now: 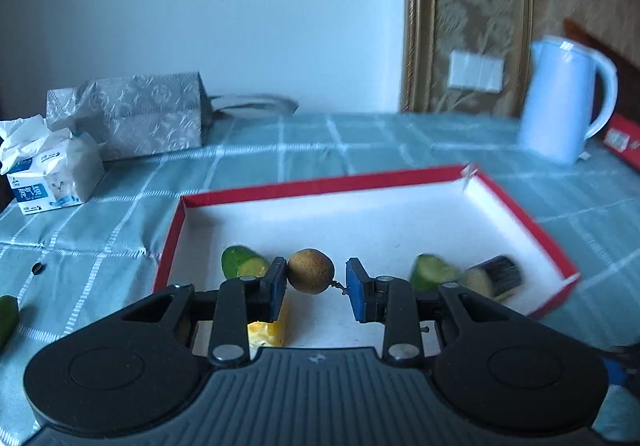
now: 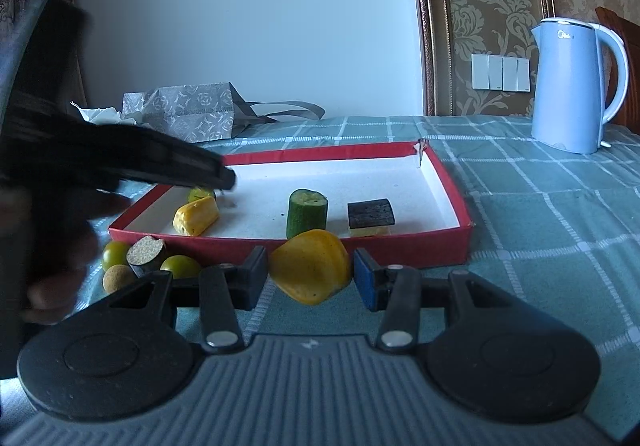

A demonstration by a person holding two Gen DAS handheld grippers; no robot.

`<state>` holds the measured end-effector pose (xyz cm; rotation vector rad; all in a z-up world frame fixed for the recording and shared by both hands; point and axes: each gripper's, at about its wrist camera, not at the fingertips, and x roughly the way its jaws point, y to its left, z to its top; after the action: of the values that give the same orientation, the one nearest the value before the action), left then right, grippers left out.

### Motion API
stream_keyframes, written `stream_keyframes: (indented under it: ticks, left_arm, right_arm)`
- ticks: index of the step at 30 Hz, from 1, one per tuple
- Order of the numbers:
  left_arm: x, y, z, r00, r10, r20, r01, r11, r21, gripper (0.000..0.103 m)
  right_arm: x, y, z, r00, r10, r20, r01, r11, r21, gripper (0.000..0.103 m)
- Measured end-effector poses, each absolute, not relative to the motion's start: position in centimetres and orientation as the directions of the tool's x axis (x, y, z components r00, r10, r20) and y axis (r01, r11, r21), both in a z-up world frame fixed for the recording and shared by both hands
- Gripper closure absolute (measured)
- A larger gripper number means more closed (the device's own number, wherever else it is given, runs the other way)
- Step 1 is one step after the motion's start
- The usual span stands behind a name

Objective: Organize fruits
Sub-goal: 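Carry brown fruit into red tray and open left tool while right tool holds yellow pepper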

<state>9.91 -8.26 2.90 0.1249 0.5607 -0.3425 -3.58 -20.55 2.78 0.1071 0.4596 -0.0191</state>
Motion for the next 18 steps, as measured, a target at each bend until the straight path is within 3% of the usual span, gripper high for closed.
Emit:
stream_keyframes:
  ticks: [8, 10, 11, 12, 18]
  left_arm:
    - [10.1, -9.0, 2.0, 0.799, -0.268, -0.538, 0.355, 0.933, 0.064, 0.071]
    - [10.0, -8.7, 2.2, 0.797, -0.292, -0.529, 0.366, 0.930, 0.039, 0.059]
    - [9.9, -8.5, 2.4, 0.798, -0.306, -0.519, 0.373, 0.927, 0.027, 0.041]
    - [9.7, -8.4, 2.6, 0.808, -0.305, -0.504, 0.367, 0.930, 0.027, 0.029]
    - [7.9, -6.6, 4.1, 0.845, -0.296, -0.446, 0.335, 0.942, 0.009, 0.028]
  right_arm:
    - [-3.5, -20.6, 2.7, 0.893, 0.015, -0.450, 0.037, 0.994, 0.107, 0.059]
    - [-3.5, -20.6, 2.7, 0.893, 0.015, -0.450, 0.037, 0.994, 0.107, 0.059]
    - [-3.5, -20.7, 2.7, 0.893, 0.015, -0.450, 0.038, 0.993, 0.108, 0.059]
    - [-3.5, -20.7, 2.7, 0.893, 0.015, -0.449, 0.038, 0.993, 0.108, 0.059]
    - [-3.5, -20.7, 2.7, 0.894, 0.016, -0.449, 0.036, 0.993, 0.108, 0.059]
